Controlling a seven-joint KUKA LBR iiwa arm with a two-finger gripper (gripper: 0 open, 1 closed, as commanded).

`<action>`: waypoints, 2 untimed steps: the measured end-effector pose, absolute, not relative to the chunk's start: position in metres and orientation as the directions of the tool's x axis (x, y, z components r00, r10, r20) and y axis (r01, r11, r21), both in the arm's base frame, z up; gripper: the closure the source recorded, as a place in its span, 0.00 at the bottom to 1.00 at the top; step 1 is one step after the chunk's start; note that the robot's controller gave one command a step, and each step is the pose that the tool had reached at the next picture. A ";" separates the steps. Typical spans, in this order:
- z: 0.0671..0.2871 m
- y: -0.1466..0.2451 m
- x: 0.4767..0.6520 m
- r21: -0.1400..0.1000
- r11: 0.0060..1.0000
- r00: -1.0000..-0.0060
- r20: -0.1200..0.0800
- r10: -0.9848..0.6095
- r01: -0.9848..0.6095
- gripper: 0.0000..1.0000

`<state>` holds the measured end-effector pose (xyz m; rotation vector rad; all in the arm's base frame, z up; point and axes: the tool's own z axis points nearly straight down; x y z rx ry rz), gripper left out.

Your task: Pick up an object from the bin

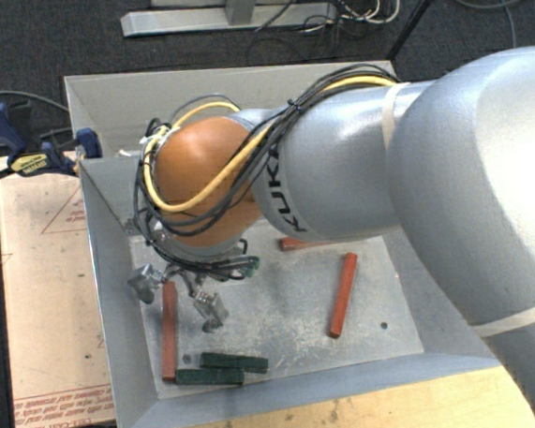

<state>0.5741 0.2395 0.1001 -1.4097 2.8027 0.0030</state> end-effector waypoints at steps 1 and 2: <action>0.071 0.247 0.587 -0.005 0.471 -0.472 0.005 -0.882 -0.882 0.00; 0.071 0.246 0.587 0.000 0.476 -0.476 0.002 -0.880 -0.880 0.00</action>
Offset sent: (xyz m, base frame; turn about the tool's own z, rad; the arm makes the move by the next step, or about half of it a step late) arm 0.0101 0.0115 -0.0301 -0.1546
